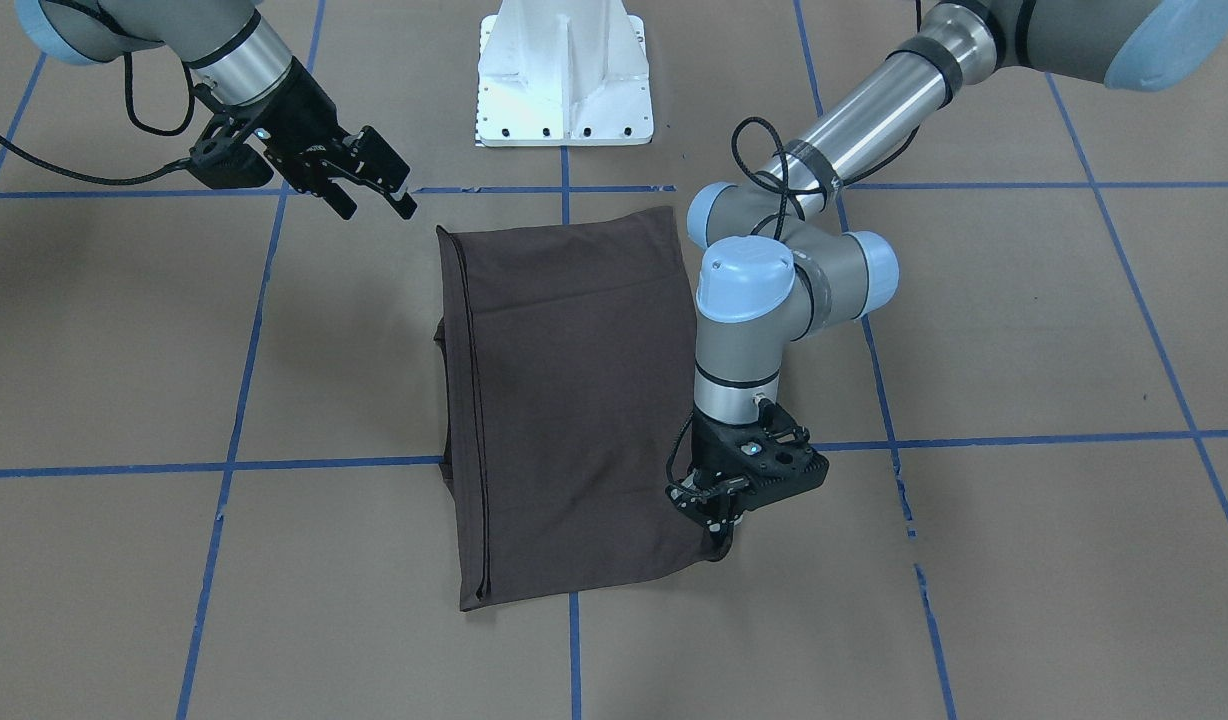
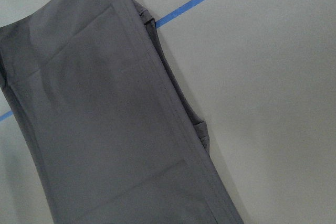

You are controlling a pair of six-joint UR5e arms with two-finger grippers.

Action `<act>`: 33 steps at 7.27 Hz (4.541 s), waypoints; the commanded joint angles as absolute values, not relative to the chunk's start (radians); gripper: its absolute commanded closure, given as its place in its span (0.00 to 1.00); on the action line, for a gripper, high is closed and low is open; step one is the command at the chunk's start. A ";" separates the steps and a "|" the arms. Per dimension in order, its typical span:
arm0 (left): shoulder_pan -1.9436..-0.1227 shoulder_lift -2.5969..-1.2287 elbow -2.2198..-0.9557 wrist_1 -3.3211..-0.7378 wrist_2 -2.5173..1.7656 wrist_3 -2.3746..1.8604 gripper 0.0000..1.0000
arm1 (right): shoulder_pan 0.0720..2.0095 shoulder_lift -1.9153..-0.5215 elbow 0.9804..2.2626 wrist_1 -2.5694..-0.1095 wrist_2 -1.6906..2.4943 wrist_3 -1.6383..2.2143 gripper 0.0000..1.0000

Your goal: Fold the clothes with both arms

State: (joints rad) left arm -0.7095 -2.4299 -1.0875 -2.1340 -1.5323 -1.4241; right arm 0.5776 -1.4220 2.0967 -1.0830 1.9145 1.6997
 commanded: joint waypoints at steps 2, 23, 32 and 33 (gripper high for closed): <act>-0.718 -2.436 -1.020 -2.169 -1.418 -1.352 0.00 | 0.583 -1.424 2.070 -1.085 1.908 1.681 0.00; -0.776 -2.178 -1.678 -1.787 -1.818 -1.166 0.00 | 0.403 -1.026 1.746 -1.793 1.864 1.167 0.00; -0.770 -2.190 -1.689 -1.784 -1.818 -1.166 0.00 | 0.506 -1.045 1.756 -1.893 1.871 1.129 0.00; -0.770 -2.192 -1.690 -1.784 -1.819 -1.166 0.00 | 0.518 -1.040 1.750 -1.899 1.864 1.127 0.00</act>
State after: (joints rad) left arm -0.7701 -2.1888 -1.6865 -1.7851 -1.8181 -1.1659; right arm 0.4954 -1.0412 1.7539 -1.8898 1.8692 1.1368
